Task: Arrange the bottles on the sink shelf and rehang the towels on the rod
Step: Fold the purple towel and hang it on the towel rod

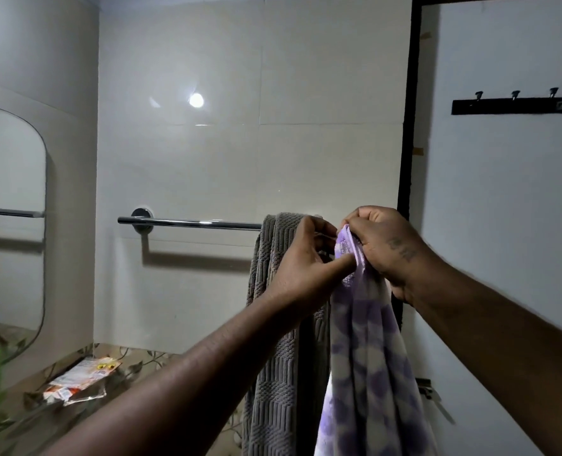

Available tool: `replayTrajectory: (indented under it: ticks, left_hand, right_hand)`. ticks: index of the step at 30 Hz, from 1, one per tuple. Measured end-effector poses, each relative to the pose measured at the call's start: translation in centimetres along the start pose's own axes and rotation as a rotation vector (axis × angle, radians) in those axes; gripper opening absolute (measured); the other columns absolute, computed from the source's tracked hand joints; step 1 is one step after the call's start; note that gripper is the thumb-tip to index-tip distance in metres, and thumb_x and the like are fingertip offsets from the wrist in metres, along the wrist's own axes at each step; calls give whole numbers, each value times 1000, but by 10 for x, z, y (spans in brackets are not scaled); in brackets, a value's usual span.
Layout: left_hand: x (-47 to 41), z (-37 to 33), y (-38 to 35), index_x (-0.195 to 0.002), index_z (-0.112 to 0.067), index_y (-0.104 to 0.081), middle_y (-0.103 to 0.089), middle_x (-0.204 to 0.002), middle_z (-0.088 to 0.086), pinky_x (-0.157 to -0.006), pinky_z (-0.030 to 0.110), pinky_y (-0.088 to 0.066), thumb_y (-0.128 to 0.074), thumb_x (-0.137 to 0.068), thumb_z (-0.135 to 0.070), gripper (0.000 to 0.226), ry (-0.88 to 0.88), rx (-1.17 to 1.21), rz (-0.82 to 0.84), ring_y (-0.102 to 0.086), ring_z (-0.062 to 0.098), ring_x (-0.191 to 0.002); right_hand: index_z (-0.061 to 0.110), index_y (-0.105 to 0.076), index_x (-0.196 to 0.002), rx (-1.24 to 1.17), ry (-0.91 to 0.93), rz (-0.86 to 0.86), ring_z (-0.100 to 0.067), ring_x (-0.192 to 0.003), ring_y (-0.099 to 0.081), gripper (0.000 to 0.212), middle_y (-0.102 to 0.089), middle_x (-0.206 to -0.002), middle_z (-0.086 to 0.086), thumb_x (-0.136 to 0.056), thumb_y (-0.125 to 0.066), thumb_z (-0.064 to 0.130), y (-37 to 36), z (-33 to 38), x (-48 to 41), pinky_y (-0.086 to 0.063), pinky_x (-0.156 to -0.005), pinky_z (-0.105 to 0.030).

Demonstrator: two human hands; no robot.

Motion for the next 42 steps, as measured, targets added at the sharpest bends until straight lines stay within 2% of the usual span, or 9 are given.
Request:
replayTrajectory:
  ticks: [4, 9, 12, 15, 20, 28, 33, 37, 42]
  left_hand:
    - [5, 1, 3, -106, -22, -57, -74, -98, 8, -76, 45, -60, -75, -79, -23, 33, -30, -147, -36, -68, 14, -78]
    - [9, -1, 8, -97, -23, -45, -58, -68, -7, -47, 23, -34, -73, -87, -37, 32, -219, -664, -124, -49, 7, -55]
    - [9, 10, 8, -97, -27, -48, -67, -79, -1, -61, 36, -47, -69, -87, -36, 25, -45, -427, -76, -49, 8, -61]
    - [7, 13, 3, -90, -24, -47, -57, -72, -9, -64, 36, -42, -63, -95, -28, 17, 5, -312, -111, -45, 6, -62]
    - [14, 3, -1, -96, -22, -36, -58, -75, 1, -59, 43, -42, -51, -98, -39, 23, -204, -752, -138, -53, 35, -70]
    - [16, 10, 22, -103, -14, -50, -52, -101, 6, -79, 43, -46, -48, -95, -22, 11, -540, -1048, -134, -50, 30, -90]
    - [23, -3, 15, -102, -18, -56, -57, -101, 3, -54, 31, -38, -49, -87, -18, 17, -670, -1087, -70, -45, 23, -70]
    - [17, 15, 26, -85, -21, -66, -64, -82, -6, -58, 38, -51, -60, -85, -17, 7, -471, -833, -196, -57, 19, -67]
    - [15, 25, 11, -101, -21, -77, -76, -85, 8, -68, 38, -53, -73, -82, -38, 25, 14, -107, -107, -62, 15, -71]
  right_hand:
    - [18, -73, -71, -1, 15, 26, -36, -70, -69, 26, -74, -68, -10, -75, -47, 22, -3, 1, 0, -59, -79, -56]
    - [21, -71, -69, -40, 4, -29, -21, -63, -64, 26, -72, -65, -6, -83, -50, 19, -4, -6, 1, -58, -73, -48]
    - [18, -71, -72, -68, -8, -59, -28, -69, -69, 24, -75, -74, -13, -73, -48, 27, -5, -6, 2, -59, -78, -54]
    - [15, -70, -72, -71, -4, -40, -37, -76, -73, 26, -76, -73, -12, -73, -47, 25, -11, -8, 2, -59, -80, -57]
    - [24, -70, -64, -97, -24, -76, -21, -58, -62, 25, -69, -58, 1, -78, -49, 17, -16, -14, 2, -54, -66, -43]
    - [26, -68, -73, -63, -49, -178, -29, -67, -63, 23, -66, -60, 3, -72, -47, 33, -5, -26, -5, -58, -79, -57]
    - [21, -68, -73, -89, -65, -201, -32, -69, -64, 24, -68, -64, -2, -70, -46, 32, -2, -25, -10, -58, -78, -59]
    - [24, -67, -70, -141, -55, -214, -29, -69, -62, 22, -65, -62, 0, -70, -48, 33, 4, -23, -15, -57, -80, -62]
    - [23, -66, -68, -156, -61, -185, -27, -66, -59, 20, -63, -62, -2, -72, -49, 33, -1, -21, -12, -58, -76, -57]
Point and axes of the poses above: each hand's wrist, its own x-axis away from the middle knuckle, its own y-axis out of the back of the hand, z = x × y, the point moved 2 cm from there along -x, towards the middle knuckle
